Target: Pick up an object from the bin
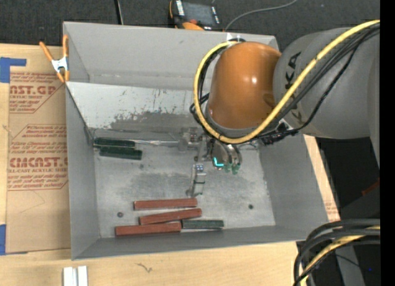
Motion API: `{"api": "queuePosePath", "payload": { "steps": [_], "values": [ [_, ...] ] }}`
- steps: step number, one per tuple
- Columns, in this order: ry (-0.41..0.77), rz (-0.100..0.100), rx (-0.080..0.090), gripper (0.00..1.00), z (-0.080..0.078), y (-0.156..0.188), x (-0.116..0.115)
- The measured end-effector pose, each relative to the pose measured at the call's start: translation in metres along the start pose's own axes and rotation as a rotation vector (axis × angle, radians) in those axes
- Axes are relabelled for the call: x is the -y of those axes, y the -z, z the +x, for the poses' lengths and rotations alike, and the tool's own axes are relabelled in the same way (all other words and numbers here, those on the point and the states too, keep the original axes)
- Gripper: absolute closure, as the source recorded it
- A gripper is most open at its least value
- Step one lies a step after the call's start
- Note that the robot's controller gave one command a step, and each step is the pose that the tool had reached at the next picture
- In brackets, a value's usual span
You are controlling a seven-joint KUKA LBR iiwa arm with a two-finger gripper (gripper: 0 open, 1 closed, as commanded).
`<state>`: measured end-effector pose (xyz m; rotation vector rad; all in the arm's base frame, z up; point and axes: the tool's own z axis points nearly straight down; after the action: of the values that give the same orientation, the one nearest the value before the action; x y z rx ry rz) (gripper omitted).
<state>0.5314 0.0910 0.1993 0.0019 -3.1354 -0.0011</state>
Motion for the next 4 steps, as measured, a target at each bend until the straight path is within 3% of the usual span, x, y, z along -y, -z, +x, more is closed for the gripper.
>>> {"api": "queuePosePath", "payload": {
  "steps": [1,2,3,4],
  "values": [
    [0.020,-0.002,0.013,0.00,0.050,-0.131,-0.007],
    [-0.011,-0.001,0.009,0.00,0.051,-0.099,-0.013],
    [-0.207,-0.001,0.006,0.00,0.052,-0.098,-0.008],
    [-0.384,-0.001,0.001,0.00,0.051,-0.130,-0.002]
  ]
}}
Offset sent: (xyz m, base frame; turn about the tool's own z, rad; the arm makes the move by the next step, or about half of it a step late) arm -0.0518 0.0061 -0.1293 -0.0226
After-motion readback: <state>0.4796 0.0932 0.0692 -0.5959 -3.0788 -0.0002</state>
